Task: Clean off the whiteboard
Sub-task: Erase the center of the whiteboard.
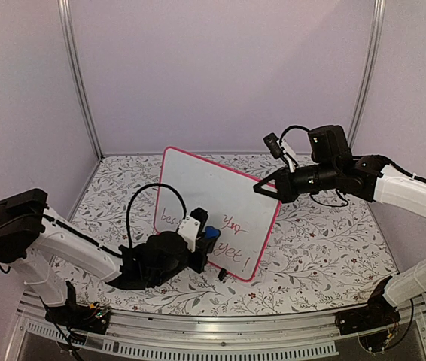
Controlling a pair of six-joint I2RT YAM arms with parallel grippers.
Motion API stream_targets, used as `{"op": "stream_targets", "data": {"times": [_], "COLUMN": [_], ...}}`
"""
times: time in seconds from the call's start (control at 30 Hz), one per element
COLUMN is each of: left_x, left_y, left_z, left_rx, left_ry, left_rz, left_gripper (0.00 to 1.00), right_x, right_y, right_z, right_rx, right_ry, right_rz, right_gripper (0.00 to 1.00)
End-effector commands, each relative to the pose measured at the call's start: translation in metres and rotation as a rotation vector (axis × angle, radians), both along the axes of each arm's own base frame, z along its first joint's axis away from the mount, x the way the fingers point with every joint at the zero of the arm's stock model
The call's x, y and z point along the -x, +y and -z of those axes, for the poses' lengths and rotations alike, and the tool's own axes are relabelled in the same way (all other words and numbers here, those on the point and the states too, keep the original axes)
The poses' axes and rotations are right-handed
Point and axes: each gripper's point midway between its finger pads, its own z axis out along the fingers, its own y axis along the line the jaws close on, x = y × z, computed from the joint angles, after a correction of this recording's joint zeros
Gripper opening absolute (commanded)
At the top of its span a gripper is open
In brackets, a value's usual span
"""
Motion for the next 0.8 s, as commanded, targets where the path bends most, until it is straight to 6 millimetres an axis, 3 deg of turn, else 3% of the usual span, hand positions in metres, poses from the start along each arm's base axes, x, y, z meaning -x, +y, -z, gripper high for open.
{"op": "stream_targets", "data": {"times": [0.0, 0.2, 0.53, 0.77], "left_x": [0.008, 0.008, 0.001, -0.002], "left_y": [0.012, 0.009, -0.016, -0.023], "left_z": [0.036, 0.031, -0.006, -0.024], "left_rx": [-0.107, -0.100, -0.062, -0.042], "left_ry": [0.046, 0.035, -0.039, -0.077], "left_rz": [0.001, 0.003, 0.040, 0.039], "left_gripper": [0.09, 0.09, 0.09, 0.09], "right_x": [0.017, 0.017, 0.018, 0.018], "right_y": [0.004, 0.005, 0.004, 0.004], "right_z": [0.019, 0.021, 0.020, 0.019], "right_rx": [0.052, 0.052, 0.051, 0.049], "right_ry": [0.033, 0.035, 0.033, 0.033], "right_rz": [-0.079, -0.081, -0.081, -0.081], "right_gripper": [0.00, 0.00, 0.00, 0.00]}}
